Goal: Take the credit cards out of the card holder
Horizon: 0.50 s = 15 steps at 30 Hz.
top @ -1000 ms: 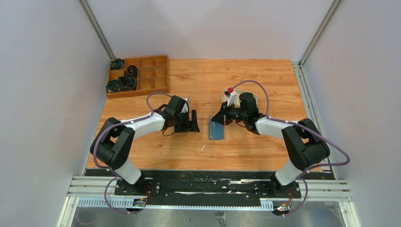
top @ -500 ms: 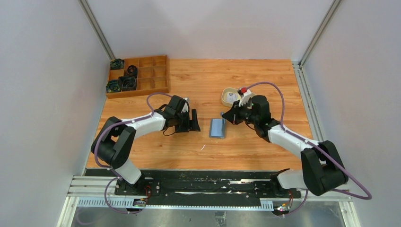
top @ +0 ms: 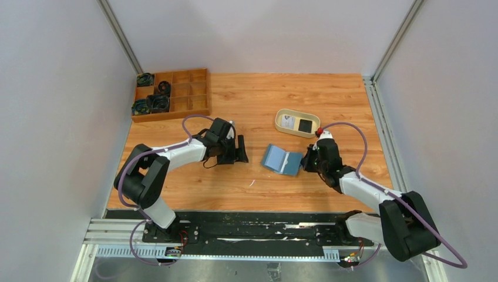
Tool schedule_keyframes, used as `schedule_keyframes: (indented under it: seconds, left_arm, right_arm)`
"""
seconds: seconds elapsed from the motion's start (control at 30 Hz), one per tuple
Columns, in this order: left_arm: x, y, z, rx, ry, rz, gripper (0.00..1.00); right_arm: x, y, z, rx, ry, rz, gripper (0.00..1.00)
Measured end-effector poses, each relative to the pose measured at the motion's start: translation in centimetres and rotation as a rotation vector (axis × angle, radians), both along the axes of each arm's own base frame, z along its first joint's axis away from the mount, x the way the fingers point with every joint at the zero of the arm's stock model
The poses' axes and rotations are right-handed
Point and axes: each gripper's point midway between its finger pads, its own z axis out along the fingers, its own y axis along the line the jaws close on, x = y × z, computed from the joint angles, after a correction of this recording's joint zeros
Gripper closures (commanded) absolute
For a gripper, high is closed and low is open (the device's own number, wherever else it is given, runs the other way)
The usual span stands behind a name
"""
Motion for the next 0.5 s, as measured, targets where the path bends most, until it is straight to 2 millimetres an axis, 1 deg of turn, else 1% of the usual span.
schedule_keyframes:
  seconds: [0.07, 0.2, 0.33, 0.43, 0.47, 0.5]
  left_arm:
    - [0.0, 0.0, 0.0, -0.001, 0.001, 0.000, 0.22]
    - [0.2, -0.9, 0.1, -0.040, 0.004, -0.007, 0.23]
    - [0.4, -2.9, 0.6, -0.121, 0.007, -0.034, 0.23]
    - [0.7, -4.5, 1.3, -0.170, 0.003, -0.059, 0.24]
    - [0.8, -5.1, 1.6, -0.183, -0.002, -0.069, 0.25]
    - [1.0, -5.5, 1.8, -0.194, -0.004, -0.075, 0.29]
  right_arm:
    - [-0.1, -0.7, 0.0, -0.014, -0.002, -0.040, 1.00]
    - [0.0, -1.1, -0.5, -0.027, 0.012, -0.058, 1.00]
    - [-0.4, -1.0, -2.0, -0.038, 0.061, -0.048, 1.00]
    - [0.2, -0.4, -2.1, -0.025, 0.065, -0.034, 1.00]
    - [0.4, -0.2, -2.1, -0.020, 0.065, -0.028, 1.00]
    - [0.5, -0.1, -2.1, -0.017, 0.064, -0.024, 1.00]
